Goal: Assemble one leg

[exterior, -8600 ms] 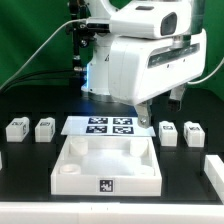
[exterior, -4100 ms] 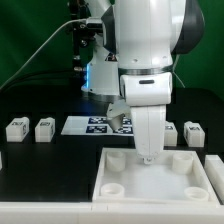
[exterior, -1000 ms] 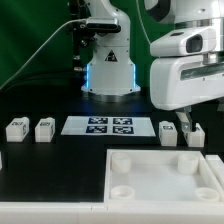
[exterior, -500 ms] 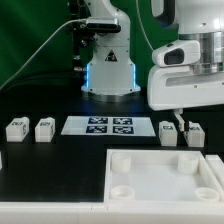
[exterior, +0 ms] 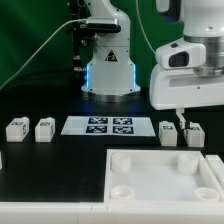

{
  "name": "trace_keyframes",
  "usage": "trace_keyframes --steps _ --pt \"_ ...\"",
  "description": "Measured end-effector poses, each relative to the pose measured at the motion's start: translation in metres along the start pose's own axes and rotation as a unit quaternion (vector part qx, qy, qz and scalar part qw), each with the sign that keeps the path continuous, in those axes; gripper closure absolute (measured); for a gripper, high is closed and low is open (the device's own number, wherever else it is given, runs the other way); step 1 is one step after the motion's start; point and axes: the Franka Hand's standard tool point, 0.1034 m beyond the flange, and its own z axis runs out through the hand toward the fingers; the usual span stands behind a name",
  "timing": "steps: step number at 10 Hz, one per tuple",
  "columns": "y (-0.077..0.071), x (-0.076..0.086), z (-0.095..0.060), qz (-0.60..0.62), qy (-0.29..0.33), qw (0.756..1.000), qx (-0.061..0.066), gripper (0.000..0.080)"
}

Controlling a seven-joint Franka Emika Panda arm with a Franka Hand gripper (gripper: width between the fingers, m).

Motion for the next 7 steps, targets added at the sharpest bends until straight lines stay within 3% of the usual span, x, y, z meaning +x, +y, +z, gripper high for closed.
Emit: trace_keyframes --steps 1,3,7 --pt "0.000 -0.008 0.004 0.001 -0.061 0.998 -0.008 0.0151" --pt "0.003 -0.010 0.012 0.007 -0.145 0.989 -0.013 0.0151" --pt "0.007 -0.019 0.016 0.006 -0.326 0.945 -0.024 0.0151"
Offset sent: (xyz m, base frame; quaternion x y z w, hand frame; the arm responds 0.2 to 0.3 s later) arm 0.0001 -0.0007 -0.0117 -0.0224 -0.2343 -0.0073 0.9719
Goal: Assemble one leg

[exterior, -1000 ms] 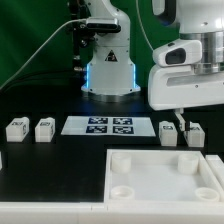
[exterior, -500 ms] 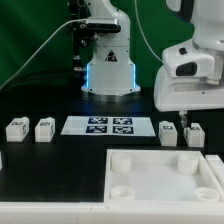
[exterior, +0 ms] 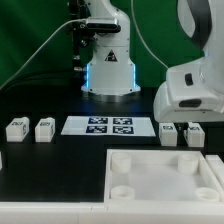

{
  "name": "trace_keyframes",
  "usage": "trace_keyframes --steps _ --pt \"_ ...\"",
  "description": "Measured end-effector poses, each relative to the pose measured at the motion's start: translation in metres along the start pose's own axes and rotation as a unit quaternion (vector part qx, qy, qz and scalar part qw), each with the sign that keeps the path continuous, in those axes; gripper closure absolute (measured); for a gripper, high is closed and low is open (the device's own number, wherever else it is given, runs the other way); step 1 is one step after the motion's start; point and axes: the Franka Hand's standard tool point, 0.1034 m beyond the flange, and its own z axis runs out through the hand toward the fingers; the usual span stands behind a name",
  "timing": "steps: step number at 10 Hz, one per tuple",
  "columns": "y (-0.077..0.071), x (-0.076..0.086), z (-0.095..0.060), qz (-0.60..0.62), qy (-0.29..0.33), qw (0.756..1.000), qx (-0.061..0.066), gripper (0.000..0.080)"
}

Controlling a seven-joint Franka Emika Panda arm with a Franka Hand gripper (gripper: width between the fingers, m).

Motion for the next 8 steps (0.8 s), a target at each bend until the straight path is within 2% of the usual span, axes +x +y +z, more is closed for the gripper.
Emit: trace_keyframes --steps 1,4,8 --pt "-0.002 0.006 0.002 0.005 -0.011 1.000 0.001 0.0151" --pt "-0.015 0.003 0.027 0.007 -0.010 1.000 -0.009 0.0151" --pt "-0.015 0.000 0.053 0.002 -0.015 1.000 -0.016 0.0151"
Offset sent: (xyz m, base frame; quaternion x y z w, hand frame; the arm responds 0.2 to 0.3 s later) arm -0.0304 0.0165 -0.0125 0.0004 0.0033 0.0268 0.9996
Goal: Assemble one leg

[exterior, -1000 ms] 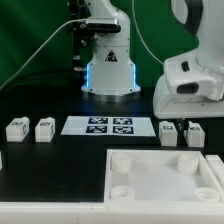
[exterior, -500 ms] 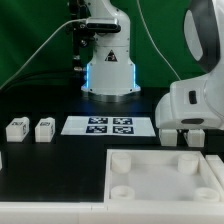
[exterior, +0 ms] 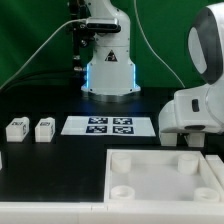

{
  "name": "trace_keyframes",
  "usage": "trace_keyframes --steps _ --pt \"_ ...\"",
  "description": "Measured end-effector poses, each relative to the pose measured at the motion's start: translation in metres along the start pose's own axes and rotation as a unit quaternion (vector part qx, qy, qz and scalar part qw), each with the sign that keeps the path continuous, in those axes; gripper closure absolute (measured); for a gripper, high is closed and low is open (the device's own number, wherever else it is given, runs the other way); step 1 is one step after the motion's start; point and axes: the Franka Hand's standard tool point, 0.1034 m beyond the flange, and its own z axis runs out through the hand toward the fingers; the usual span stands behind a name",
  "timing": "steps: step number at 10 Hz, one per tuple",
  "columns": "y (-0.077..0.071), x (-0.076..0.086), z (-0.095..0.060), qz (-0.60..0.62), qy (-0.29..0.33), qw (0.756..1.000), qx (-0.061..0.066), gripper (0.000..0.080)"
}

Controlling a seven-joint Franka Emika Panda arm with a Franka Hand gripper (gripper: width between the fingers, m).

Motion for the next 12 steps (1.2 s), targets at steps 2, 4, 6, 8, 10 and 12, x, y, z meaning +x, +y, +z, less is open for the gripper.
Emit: trace_keyframes --steps 2,4,6,8,10,12 --pt "0.0013 0.0005 0.0017 -0.001 0.000 1.000 0.000 0.0151" --pt "0.0013 0.0005 0.0019 -0.001 0.000 1.000 0.000 0.0254" --pt "0.0013 0.0006 0.0022 -0.001 0.000 1.000 0.000 0.0509" --pt "0.0013 0.0006 0.0022 -0.001 0.000 1.000 0.000 0.0509" --pt "0.0013 0.0006 0.0022 -0.001 0.000 1.000 0.000 0.0509" --pt "0.0013 0.0006 0.0022 -0.001 0.000 1.000 0.000 0.0509"
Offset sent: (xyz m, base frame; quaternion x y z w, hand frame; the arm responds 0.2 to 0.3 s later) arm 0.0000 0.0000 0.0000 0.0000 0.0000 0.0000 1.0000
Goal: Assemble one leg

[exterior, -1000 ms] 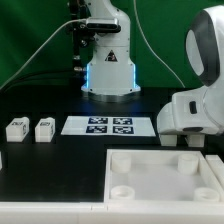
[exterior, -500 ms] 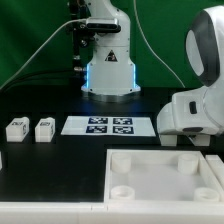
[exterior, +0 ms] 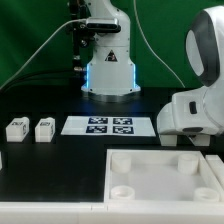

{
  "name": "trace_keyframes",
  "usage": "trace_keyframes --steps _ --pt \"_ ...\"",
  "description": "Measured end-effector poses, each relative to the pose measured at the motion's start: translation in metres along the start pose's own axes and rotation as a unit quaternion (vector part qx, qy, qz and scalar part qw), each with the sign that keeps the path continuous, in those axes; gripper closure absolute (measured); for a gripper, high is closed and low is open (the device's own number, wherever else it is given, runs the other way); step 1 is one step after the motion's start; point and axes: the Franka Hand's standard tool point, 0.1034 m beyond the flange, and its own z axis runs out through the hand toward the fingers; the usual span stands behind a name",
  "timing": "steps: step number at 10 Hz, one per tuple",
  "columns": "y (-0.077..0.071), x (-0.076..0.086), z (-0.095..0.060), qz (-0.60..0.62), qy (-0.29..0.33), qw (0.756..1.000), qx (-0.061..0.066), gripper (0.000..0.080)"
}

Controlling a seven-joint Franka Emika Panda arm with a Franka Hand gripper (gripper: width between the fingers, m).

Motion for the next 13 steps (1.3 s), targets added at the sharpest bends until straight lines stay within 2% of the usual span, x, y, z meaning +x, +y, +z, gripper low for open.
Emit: trace_keyframes --steps 3,5,8,9,10,12,13 --pt "0.001 -0.001 -0.002 -0.002 -0.002 1.000 0.000 0.0508" --pt "0.014 -0.009 -0.041 -0.019 0.014 1.000 0.003 0.0508" --pt "0.037 -0.037 -0.101 -0.031 0.051 0.998 0.010 0.0507" --pt "0.038 -0.036 -0.121 -0.030 0.118 0.993 0.008 0.0507" --pt "0.040 -0.045 -0.137 -0.030 0.162 0.986 0.003 0.0507" --pt "0.039 -0.034 -0.132 -0.029 0.252 0.967 0.009 0.0507" --pt "0.039 -0.033 -0.137 -0.029 0.308 0.951 0.011 0.0507"
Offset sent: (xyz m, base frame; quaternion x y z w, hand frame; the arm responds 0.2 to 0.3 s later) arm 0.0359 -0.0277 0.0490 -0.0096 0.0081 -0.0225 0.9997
